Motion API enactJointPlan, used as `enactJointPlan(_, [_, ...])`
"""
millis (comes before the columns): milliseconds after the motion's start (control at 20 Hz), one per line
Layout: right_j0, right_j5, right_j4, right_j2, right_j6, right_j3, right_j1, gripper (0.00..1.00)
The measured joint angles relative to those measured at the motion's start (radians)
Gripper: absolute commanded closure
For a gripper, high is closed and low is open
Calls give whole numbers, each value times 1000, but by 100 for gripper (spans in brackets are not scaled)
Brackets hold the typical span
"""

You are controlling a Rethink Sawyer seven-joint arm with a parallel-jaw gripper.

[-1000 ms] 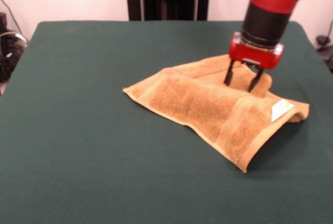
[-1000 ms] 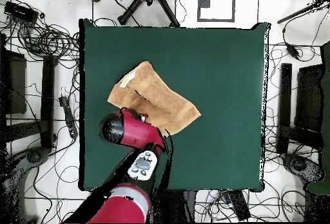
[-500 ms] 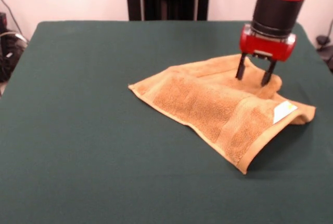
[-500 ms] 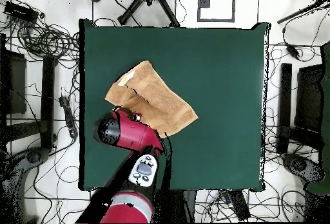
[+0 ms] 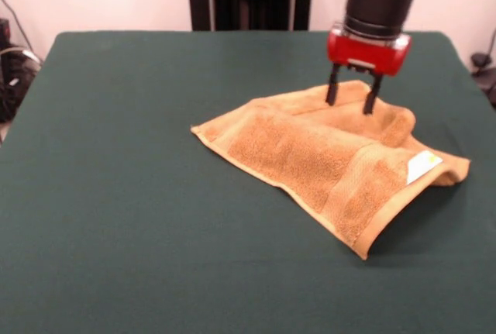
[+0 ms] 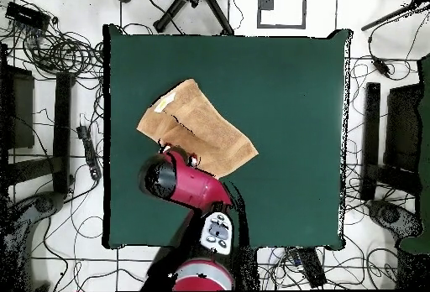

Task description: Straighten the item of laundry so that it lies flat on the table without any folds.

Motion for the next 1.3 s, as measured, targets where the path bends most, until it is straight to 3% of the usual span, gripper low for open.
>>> enactJointPlan(300, [-41, -84, -55, -1, 0, 36, 25, 0])
enactJointPlan(600, [22, -150, -49, -28, 0, 24, 109, 0])
enactJointPlan(850, [63, -164, -6, -57, 0, 22, 118, 0])
enactJointPlan(1300, [26, -164, 6, -17, 2, 88, 81, 0])
